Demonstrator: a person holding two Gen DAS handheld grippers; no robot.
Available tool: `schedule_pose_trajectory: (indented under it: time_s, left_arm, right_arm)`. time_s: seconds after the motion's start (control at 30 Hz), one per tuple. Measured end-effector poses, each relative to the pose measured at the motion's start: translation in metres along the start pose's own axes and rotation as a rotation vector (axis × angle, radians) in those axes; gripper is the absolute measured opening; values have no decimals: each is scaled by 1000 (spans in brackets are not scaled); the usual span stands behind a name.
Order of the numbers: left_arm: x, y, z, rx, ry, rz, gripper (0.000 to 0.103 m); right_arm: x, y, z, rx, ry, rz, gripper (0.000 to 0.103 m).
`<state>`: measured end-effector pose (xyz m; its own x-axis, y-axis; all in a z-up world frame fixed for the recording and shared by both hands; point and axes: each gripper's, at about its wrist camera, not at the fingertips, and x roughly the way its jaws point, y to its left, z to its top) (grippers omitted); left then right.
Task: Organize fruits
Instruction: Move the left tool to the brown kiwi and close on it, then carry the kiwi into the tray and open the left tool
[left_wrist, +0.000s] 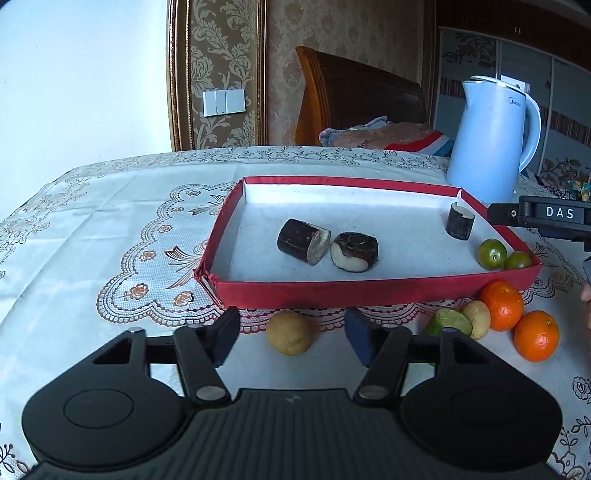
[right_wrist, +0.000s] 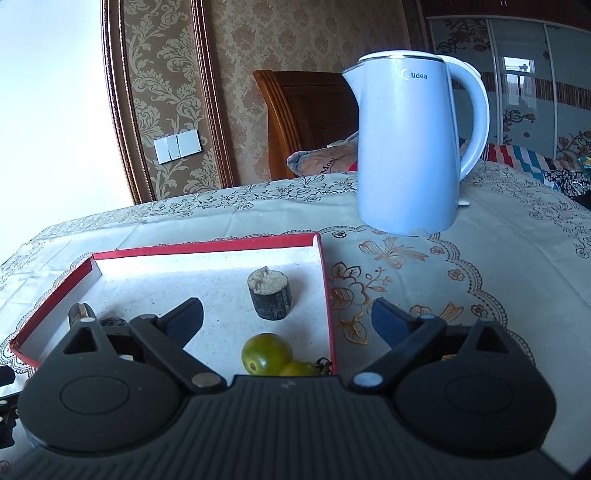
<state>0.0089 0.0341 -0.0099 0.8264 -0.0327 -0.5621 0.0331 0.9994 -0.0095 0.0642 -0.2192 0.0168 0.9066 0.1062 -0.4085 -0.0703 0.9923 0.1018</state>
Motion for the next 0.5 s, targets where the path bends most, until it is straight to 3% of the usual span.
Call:
schedule_pose_trajectory:
  time_s: [0.03, 0.1, 0.27, 0.5]
  left_arm:
    - [2, 0, 0, 1, 15, -1, 45]
    - [7, -1, -2, 3, 38, 15, 28]
    - [7, -1, -3, 1, 34, 22, 28]
    - [-14, -10, 9, 24, -89, 49, 27]
  right_arm:
    - [0, 1, 0, -4, -2, 2, 98]
    - [-1, 2, 0, -11, -8, 0, 98]
    - [-3, 1, -1, -4, -16, 2, 98]
    - [-9, -1, -3, 6, -21, 12, 98]
